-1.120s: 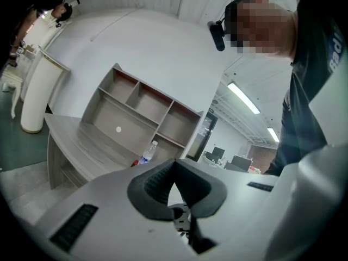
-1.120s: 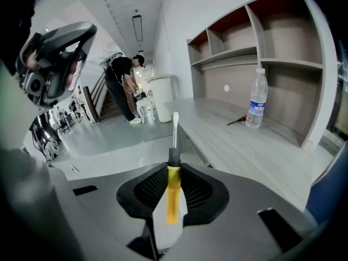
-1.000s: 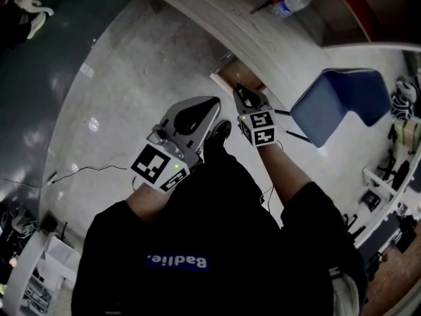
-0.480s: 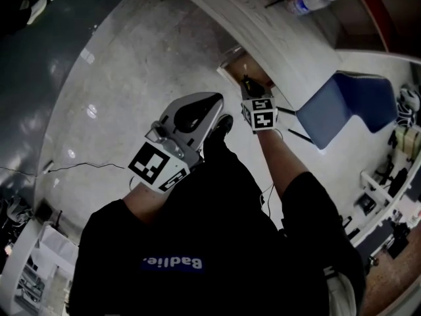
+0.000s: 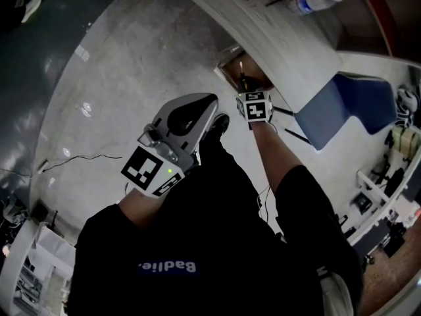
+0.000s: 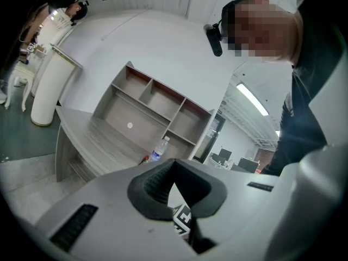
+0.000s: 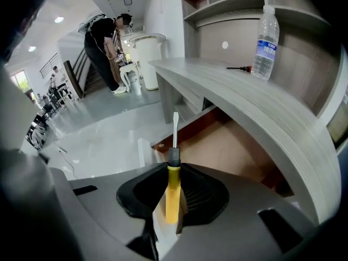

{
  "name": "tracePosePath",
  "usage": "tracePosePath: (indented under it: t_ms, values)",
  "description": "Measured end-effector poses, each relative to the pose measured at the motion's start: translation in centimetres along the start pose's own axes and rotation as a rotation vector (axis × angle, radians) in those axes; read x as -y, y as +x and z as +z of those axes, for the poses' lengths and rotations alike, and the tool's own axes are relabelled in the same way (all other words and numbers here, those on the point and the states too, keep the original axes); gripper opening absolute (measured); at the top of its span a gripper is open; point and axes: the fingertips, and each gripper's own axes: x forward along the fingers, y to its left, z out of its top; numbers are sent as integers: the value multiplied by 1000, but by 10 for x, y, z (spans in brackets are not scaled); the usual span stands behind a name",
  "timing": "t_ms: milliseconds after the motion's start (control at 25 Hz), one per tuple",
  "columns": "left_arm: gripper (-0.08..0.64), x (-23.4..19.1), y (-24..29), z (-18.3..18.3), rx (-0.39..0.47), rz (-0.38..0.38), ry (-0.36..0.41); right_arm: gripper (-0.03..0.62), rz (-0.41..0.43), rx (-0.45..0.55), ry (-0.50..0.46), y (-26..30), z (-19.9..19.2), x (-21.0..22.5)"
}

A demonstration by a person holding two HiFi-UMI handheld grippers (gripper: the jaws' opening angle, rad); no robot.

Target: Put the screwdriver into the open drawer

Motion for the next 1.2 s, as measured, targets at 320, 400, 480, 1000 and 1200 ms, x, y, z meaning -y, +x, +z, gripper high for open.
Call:
tracePosePath:
  t_ms: [320,400,480,1000,1200]
  values:
    - [2,-4,0,-11,-10,-1,-27,95,-27,-105,-10,21,-19,8]
    - [2,-5,0,-10,-2,0,-23,95,-16,-97,-13,27,-17,7]
    - [2,-6,-2,-14,-10,1,-32,95,-17,-101,-18,33,-18,7]
    - [2,-21,-14,-23,-27,22,-35,95,-62,-204,-38,59,-28,15]
    - [2,-23,-12,-23,-26,22,-37,95,-92,-245,-58,65,-31,19]
